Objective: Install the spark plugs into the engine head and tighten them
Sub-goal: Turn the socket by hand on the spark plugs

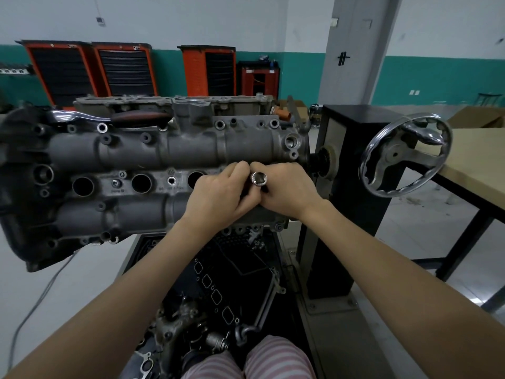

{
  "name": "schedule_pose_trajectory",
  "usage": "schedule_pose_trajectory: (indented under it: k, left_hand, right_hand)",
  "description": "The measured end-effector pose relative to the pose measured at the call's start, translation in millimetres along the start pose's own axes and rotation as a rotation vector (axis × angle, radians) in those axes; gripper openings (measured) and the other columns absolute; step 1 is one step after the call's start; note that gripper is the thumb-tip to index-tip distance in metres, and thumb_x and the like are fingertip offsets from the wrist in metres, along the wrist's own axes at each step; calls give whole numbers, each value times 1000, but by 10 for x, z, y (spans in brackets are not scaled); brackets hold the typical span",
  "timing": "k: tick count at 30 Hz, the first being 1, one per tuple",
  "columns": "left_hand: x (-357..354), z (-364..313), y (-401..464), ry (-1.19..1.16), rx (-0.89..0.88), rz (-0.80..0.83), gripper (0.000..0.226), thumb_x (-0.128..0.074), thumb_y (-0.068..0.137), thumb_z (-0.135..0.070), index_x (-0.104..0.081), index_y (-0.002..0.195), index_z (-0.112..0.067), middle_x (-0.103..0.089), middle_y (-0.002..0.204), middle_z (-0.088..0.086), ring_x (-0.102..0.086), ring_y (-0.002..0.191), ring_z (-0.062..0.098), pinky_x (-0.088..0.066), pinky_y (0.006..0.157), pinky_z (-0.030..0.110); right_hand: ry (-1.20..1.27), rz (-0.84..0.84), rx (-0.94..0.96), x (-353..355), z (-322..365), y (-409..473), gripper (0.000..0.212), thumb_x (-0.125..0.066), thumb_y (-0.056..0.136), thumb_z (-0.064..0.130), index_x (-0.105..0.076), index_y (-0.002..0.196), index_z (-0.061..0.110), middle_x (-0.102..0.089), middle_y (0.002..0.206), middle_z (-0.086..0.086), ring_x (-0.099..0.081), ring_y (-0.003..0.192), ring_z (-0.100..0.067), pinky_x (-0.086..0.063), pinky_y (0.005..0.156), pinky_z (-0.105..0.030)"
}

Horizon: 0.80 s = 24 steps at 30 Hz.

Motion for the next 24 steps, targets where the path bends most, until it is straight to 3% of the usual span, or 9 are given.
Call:
schedule_pose_trajectory:
  k: [7,12,17,19,22,24]
  left_hand:
    - [-37,49,-6,58,-4,-22,34,-50,85,-30,-52,62,-5,-51,51,7,-50,37,28,-24,40,22]
    - [-51,52,-21,24,6,-1,32,-46,87,-26,-52,67,-2,-53,55,9,-50,38,32,-24,41,23]
    - [-42,29,-6,15,11,12,33,-43,87,-27,-51,69,0,-53,60,11,-48,38,31,-23,40,23]
    - [-39,14,-4,20,-5,16,33,-42,86,-26,-51,69,0,-52,61,11,-48,38,30,-22,40,23]
    - [-32,13,1,22,-3,4,32,-42,85,-26,-51,70,1,-52,62,11,-47,38,28,-22,39,21]
    - [-27,27,1,23,9,-19,30,-44,83,-26,-50,68,-1,-50,59,8,-46,37,27,-22,39,21]
  right_hand:
    - [0,1,-29,-16,-51,-12,13,-65,73,10,-56,65,6,-57,51,-9,-52,43,-30,-26,45,-26]
    - [76,21,-76,-16,-57,13,22,-63,74,18,-42,73,12,-49,51,-2,-52,46,-31,-25,45,-26]
    - [30,34,-22,-14,-14,13,16,-63,73,13,-50,77,4,-56,54,-7,-52,45,-32,-24,44,-26]
    - [29,3,-11,3,-3,7,10,-58,73,14,-54,71,5,-55,50,-9,-51,43,-32,-27,42,-26]
    - [50,-37,-19,16,-17,-6,27,-40,74,23,-56,62,5,-55,48,-10,-51,41,-32,-34,39,-28]
    - [31,-32,-15,14,-24,-2,25,-44,75,20,-57,60,5,-56,48,-10,-52,41,-31,-33,40,-27]
Point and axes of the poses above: each hand's wrist, its own y-axis towards the middle knuckle, its own x-axis out of the back of the hand, z = x × y, the point moved 7 cm from there along y, towards the middle knuckle
